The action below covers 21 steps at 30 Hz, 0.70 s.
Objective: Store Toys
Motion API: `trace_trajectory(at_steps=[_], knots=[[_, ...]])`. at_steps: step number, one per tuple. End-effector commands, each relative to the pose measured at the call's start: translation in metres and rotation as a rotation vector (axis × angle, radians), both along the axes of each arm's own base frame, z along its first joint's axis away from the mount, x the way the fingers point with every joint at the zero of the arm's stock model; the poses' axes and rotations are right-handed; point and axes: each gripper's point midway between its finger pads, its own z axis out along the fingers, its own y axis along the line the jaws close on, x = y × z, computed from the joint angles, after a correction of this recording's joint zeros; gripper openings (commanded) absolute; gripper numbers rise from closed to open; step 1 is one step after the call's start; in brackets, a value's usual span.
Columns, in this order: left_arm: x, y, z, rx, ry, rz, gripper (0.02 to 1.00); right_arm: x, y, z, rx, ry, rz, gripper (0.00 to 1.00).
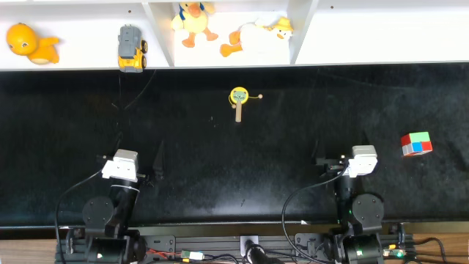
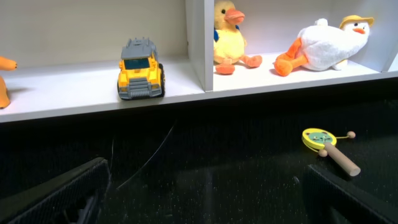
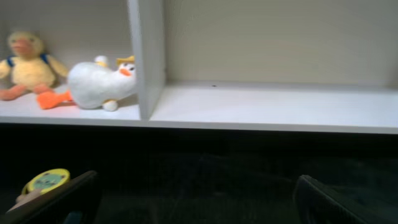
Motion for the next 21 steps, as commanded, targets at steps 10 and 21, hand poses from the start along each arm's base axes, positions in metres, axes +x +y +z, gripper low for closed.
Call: trace_trajectory(at_steps=[10, 21], knots=[[0.0, 0.001, -0.001, -0.013, 0.0, 0.009, 0.996, 0.009, 0.015, -0.001, 0.078, 0.394, -0.301, 0.998], [0.0, 0.001, -0.001, -0.013, 0.0, 0.009, 0.998, 0.031, 0.096, -0.037, 0.149, 0.501, -0.324, 0.996]])
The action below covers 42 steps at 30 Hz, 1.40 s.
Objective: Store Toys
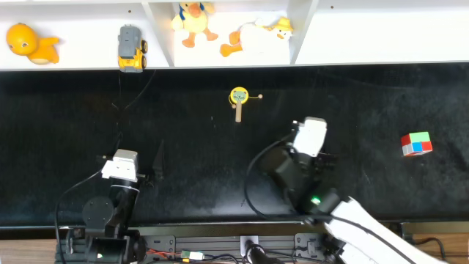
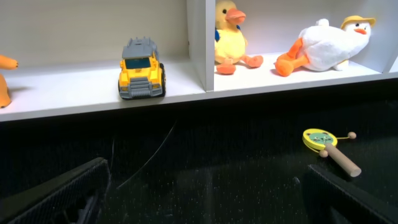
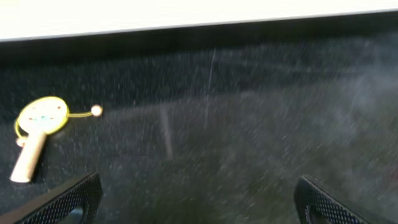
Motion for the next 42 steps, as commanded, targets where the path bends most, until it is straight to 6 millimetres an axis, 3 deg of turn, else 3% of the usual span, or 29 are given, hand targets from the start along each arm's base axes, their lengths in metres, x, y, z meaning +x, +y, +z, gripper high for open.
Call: trace_trajectory(at_steps=[1, 4, 11, 18, 25, 29, 32, 42], knots=[[0.0, 0.0, 0.0, -0.01, -0.001, 0.005, 0.998, 0.02, 0.023, 0.012, 0.08, -0.06, -0.089, 0.996], [0.0, 0.0, 0.0, -0.01, -0.001, 0.005, 0.998, 0.034, 0.043, 0.011, 0.065, -0.038, -0.08, 0.996], [0.0, 0.0, 0.0, -0.01, -0.001, 0.005, 0.998, 0.061, 0.111, 0.004, 0.133, 0.061, 0.019, 0.996], [0.0, 0.0, 0.0, -0.01, -0.001, 0.005, 0.998, 0.044, 0.156, -0.037, 0.211, 0.338, 0.148, 0.993], [0.0, 0.0, 0.0, -0.01, -0.001, 0.005, 0.998, 0.034, 0.148, -0.066, 0.14, 0.434, 0.137, 1.0], [0.0, 0.0, 0.0, -0.01, -0.001, 0.005, 0.998, 0.033, 0.145, -0.076, 0.118, 0.458, 0.125, 0.947], [0.0, 0.0, 0.0, -0.01, -0.001, 0.005, 0.998, 0.035, 0.143, -0.079, 0.105, 0.463, 0.123, 0.998], [0.0, 0.0, 0.0, -0.01, -0.001, 0.005, 0.998, 0.059, 0.139, -0.073, 0.111, 0.426, 0.137, 0.998]])
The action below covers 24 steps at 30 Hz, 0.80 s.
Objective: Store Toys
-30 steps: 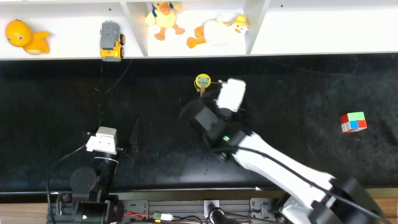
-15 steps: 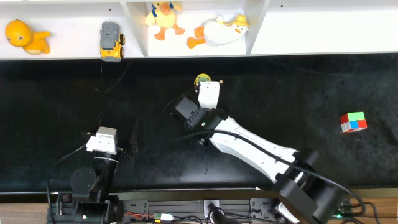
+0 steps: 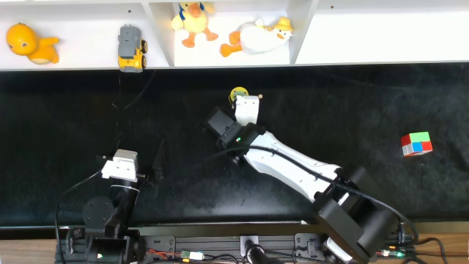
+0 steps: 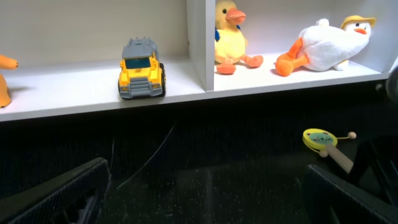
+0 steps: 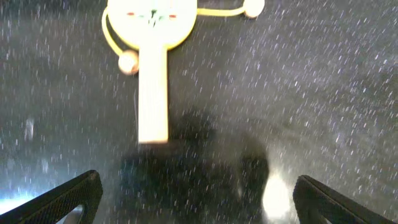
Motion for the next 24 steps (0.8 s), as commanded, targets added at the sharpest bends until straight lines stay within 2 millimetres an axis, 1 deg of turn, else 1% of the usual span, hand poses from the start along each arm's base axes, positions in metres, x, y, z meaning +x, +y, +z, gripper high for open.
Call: trace_trajectory(at_steps=[1, 4, 7, 11, 15, 24], knots=[[0.0, 0.0, 0.0, -0.01, -0.001, 0.005, 0.998, 0.022, 0.011, 0.012, 0.026, -0.058, 0.043, 0.996], [0.0, 0.0, 0.0, -0.01, -0.001, 0.005, 0.998, 0.034, 0.023, 0.014, 0.048, -0.087, 0.113, 0.996], [0.0, 0.0, 0.0, -0.01, -0.001, 0.005, 0.998, 0.038, 0.03, 0.008, 0.075, -0.077, 0.14, 0.996], [0.0, 0.0, 0.0, -0.01, -0.001, 0.005, 0.998, 0.038, 0.03, -0.002, 0.076, -0.048, 0.143, 0.996], [0.0, 0.0, 0.0, -0.01, -0.001, 0.005, 0.998, 0.039, 0.028, -0.007, 0.072, -0.038, 0.137, 0.996], [0.0, 0.0, 0.0, -0.01, -0.001, 0.005, 0.998, 0.042, 0.024, -0.008, 0.069, -0.039, 0.126, 0.996]])
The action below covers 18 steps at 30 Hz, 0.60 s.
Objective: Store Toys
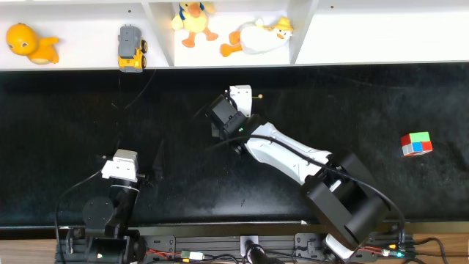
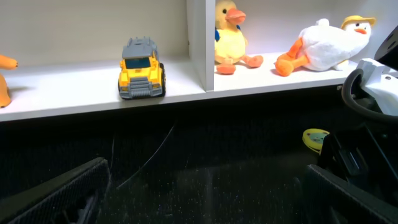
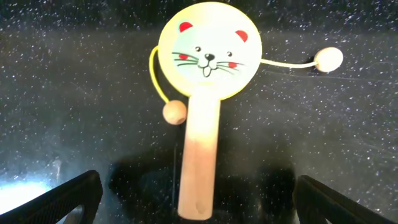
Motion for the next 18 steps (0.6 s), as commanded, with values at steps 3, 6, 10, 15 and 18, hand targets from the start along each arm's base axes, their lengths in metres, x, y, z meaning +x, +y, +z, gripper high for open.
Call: trace_trajectory(at_steps=[3, 6, 10, 15, 18], knots=[[-0.0001, 0.0004, -0.0005, -0.01, -0.001, 0.005, 0.998, 0.0111, 0.0033, 0.007, 0.018, -0.02, -0.006, 0.976], [-0.0001, 0.0004, -0.0004, -0.01, -0.001, 0.005, 0.998, 0.0109, 0.0034, 0.0064, 0.017, -0.019, -0.006, 0.84], [-0.0001, 0.0004, -0.0004, -0.01, -0.001, 0.005, 0.998, 0.0112, 0.0037, 0.0041, 0.016, -0.017, -0.006, 0.728], [-0.0001, 0.0004, -0.0004, -0.01, -0.001, 0.005, 0.998, 0.0121, 0.0061, 0.0003, 0.023, -0.014, -0.003, 0.476], [-0.0001, 0.0004, -0.0005, -0.01, -0.001, 0.005, 0.998, 0.0126, 0.0066, 0.0007, 0.025, -0.017, -0.003, 0.323]])
